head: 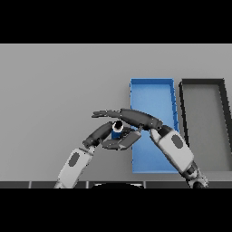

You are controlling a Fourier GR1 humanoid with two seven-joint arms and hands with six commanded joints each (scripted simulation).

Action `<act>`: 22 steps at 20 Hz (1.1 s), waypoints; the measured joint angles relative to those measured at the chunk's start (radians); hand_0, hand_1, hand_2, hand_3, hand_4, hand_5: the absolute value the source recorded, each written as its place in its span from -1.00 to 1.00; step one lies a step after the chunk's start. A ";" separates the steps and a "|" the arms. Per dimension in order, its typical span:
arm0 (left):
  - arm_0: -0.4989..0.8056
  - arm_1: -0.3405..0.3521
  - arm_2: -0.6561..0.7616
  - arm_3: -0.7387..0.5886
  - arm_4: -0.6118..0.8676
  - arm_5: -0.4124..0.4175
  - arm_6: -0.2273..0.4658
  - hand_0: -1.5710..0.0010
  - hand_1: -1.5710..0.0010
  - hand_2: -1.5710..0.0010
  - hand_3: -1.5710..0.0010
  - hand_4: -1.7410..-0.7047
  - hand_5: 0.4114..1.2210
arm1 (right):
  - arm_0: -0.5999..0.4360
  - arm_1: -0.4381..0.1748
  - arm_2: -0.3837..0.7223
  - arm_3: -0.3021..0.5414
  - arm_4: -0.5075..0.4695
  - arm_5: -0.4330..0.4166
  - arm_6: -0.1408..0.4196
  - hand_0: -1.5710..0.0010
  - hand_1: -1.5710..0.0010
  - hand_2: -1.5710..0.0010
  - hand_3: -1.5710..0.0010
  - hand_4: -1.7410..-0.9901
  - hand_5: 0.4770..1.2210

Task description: Pick up the blue pipe and place it into the blue bin.

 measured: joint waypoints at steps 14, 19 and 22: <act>0.015 -0.048 0.038 -0.011 0.013 -0.047 0.037 -1.00 -1.00 -1.00 -0.82 -0.97 1.00 | -0.012 0.037 0.059 0.017 -0.017 -0.027 -0.099 -0.92 -0.92 -0.93 -0.86 -0.92 0.74; 0.018 -0.050 0.040 -0.012 -0.019 -0.032 -0.009 -1.00 -1.00 -1.00 -0.85 -0.97 1.00 | 0.004 0.059 0.066 0.007 -0.007 -0.071 -0.106 -0.98 -0.98 -0.98 -0.95 -0.97 0.92; 0.021 -0.029 0.037 -0.033 -0.076 -0.033 0.000 -0.19 -0.09 -0.05 0.05 -0.29 1.00 | 0.008 0.068 0.073 0.004 0.025 -0.094 -0.124 -0.99 -0.99 -0.99 -0.98 -0.99 0.96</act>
